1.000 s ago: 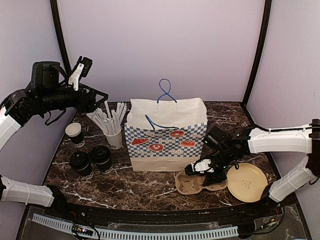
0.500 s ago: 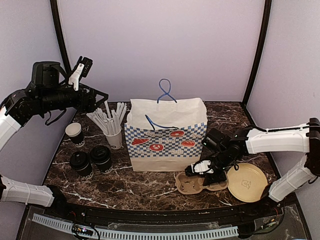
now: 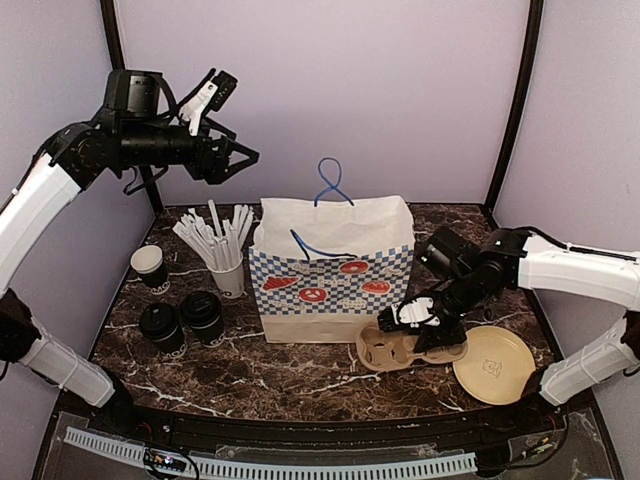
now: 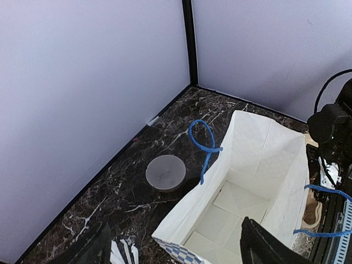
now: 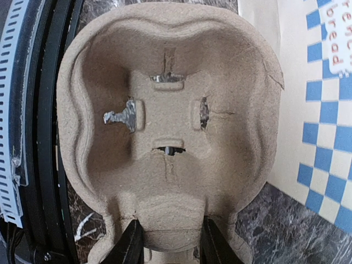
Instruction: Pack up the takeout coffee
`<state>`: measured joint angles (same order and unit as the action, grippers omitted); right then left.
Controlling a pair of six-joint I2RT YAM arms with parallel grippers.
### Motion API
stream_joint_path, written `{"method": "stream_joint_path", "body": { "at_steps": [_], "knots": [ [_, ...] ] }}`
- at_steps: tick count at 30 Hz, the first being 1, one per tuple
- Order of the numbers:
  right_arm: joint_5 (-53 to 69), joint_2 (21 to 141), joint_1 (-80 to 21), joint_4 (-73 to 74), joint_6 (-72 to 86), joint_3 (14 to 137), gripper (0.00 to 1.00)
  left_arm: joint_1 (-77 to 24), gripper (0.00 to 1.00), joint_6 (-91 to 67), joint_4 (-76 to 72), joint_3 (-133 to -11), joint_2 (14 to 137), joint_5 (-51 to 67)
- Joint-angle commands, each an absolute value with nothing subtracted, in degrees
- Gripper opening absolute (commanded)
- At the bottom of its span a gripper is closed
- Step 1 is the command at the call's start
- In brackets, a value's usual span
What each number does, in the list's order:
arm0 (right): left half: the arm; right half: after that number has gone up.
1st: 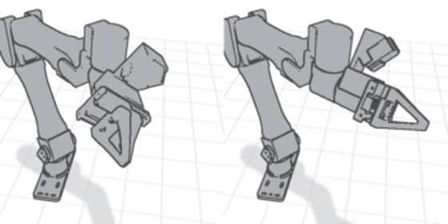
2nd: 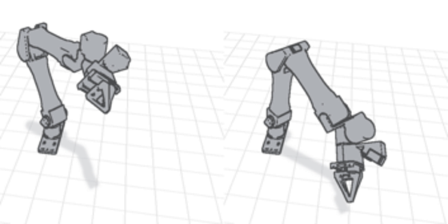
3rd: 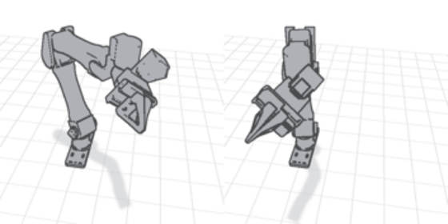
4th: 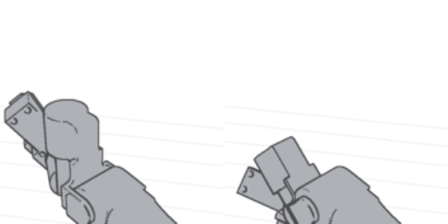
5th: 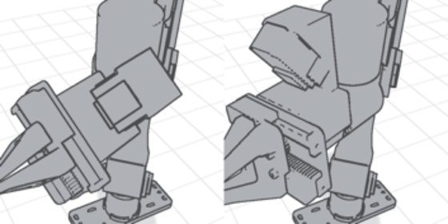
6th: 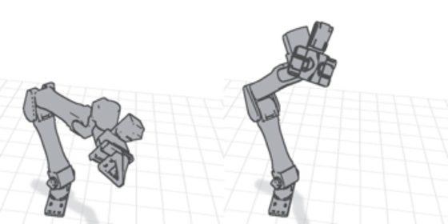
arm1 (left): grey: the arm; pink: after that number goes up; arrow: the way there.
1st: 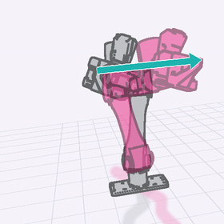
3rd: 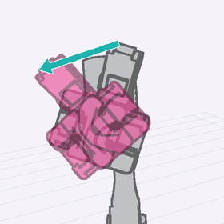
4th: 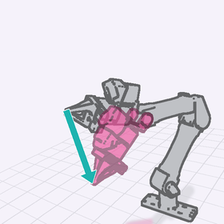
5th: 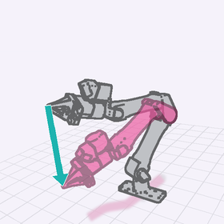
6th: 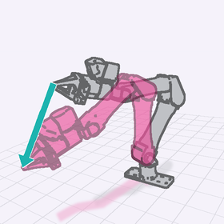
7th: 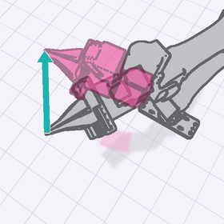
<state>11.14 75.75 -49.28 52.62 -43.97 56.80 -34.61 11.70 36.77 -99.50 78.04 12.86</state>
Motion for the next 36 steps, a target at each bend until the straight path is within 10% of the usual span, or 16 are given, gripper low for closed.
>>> {"method": "stream_joint_path", "body": {
  "at_steps": [1,36],
  "knots": [
    [8.6,73.3,-46.5,58.2,-46.5,58.2,0.29,-34.4,0.83,20.1,40.9,-105.9,85.4,21.4],
    [-3.6,68.5,-25.0,68.2,-56.3,79.1,0.27,-36.7,0.74,5.2,36.8,-103.8,96.0,36.2]
  ]
}}
